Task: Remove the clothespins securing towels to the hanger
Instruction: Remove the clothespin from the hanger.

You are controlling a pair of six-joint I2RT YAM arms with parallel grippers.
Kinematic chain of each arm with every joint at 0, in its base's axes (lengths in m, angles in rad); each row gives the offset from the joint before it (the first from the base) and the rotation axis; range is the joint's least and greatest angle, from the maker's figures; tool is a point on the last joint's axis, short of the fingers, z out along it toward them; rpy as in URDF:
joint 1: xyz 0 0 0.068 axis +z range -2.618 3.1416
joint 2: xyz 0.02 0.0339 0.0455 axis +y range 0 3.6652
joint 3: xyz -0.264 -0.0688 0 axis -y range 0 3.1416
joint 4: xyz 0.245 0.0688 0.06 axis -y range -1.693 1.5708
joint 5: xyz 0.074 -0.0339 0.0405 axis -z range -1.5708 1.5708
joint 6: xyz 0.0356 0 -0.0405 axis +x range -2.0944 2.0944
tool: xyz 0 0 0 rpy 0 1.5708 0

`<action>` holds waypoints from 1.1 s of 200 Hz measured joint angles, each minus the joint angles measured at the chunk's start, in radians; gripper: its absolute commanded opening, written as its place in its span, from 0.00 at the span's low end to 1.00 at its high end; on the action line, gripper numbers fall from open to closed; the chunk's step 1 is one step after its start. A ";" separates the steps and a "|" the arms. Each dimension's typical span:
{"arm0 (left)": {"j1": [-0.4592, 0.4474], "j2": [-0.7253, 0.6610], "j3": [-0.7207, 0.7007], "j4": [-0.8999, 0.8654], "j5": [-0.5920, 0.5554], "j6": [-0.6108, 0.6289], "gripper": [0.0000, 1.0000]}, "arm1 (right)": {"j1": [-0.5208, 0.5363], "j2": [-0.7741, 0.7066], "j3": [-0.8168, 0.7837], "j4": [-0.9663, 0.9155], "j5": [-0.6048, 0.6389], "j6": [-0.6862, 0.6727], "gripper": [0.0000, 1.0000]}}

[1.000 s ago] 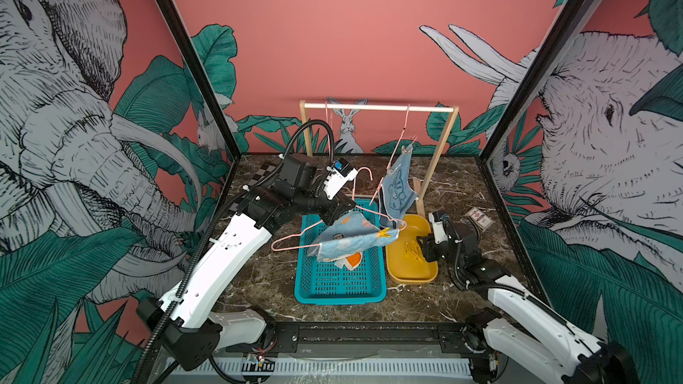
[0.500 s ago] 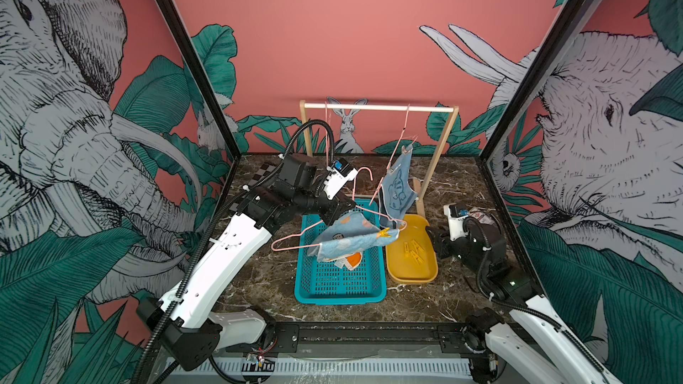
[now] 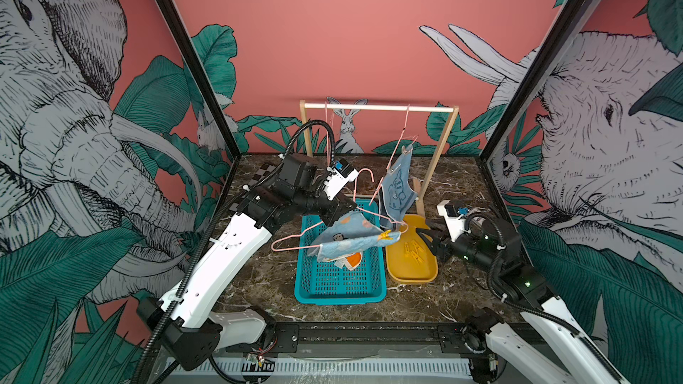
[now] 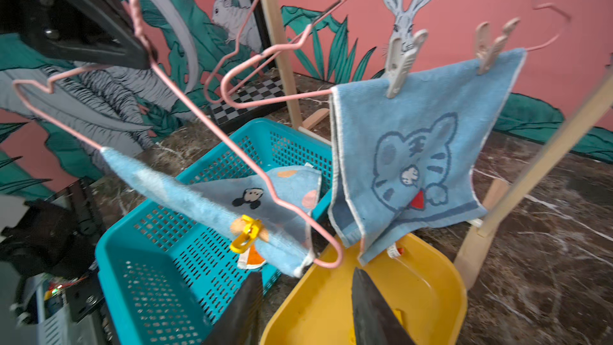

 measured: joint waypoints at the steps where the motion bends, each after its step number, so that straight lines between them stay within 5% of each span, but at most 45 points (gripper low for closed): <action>1: 0.000 0.000 0.000 0.000 0.000 0.000 0.00 | 0.002 0.001 0.001 -0.002 -0.001 -0.001 0.43; 74: 0.000 0.003 0.005 -0.017 0.028 0.004 0.00 | 0.183 0.133 0.061 -0.097 0.046 -0.101 0.42; 220: 0.000 0.016 0.040 -0.084 0.059 0.050 0.00 | 0.258 0.317 0.230 -0.227 0.074 -0.280 0.44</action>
